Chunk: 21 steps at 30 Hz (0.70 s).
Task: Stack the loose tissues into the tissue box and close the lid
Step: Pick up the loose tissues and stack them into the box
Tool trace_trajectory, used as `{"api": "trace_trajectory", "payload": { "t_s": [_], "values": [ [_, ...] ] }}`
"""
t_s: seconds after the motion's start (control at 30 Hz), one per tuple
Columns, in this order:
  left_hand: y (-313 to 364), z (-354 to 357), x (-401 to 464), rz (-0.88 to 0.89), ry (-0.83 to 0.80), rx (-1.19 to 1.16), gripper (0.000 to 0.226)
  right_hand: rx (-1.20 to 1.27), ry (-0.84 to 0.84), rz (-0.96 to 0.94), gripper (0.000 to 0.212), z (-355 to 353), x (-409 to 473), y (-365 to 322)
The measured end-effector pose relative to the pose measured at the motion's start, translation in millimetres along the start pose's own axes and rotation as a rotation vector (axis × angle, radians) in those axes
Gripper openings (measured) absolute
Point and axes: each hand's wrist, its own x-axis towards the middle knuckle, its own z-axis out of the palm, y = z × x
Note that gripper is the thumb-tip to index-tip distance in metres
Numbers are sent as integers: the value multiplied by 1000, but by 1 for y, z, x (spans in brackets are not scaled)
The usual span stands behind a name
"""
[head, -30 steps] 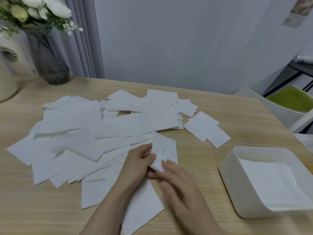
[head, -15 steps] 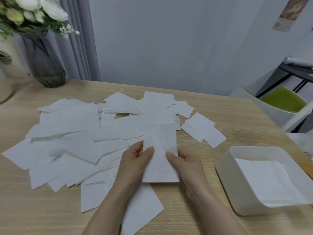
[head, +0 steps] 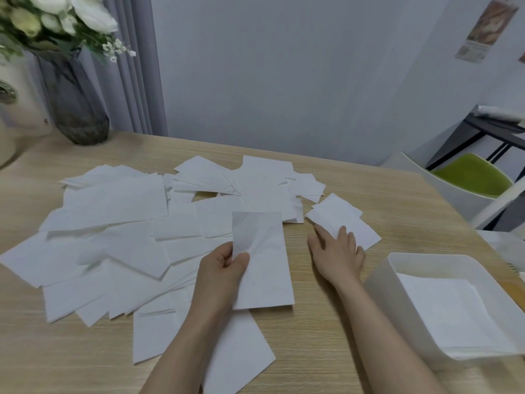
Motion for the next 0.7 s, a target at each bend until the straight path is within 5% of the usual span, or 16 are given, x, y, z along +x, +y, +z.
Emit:
{"api": "trace_trajectory", "payload": {
  "t_s": [0.27,0.47,0.7],
  "values": [
    [-1,-5,4,5,39,0,12,-234,45,-18,54,-4,-6,-12],
    [5,-8,2,28,87,-13,22,-293,-96,-268,29,-26,-81,-30],
    [7,-16,2,50,162,-3,27,-230,-221,-456,35,-21,-147,-42]
  ]
}}
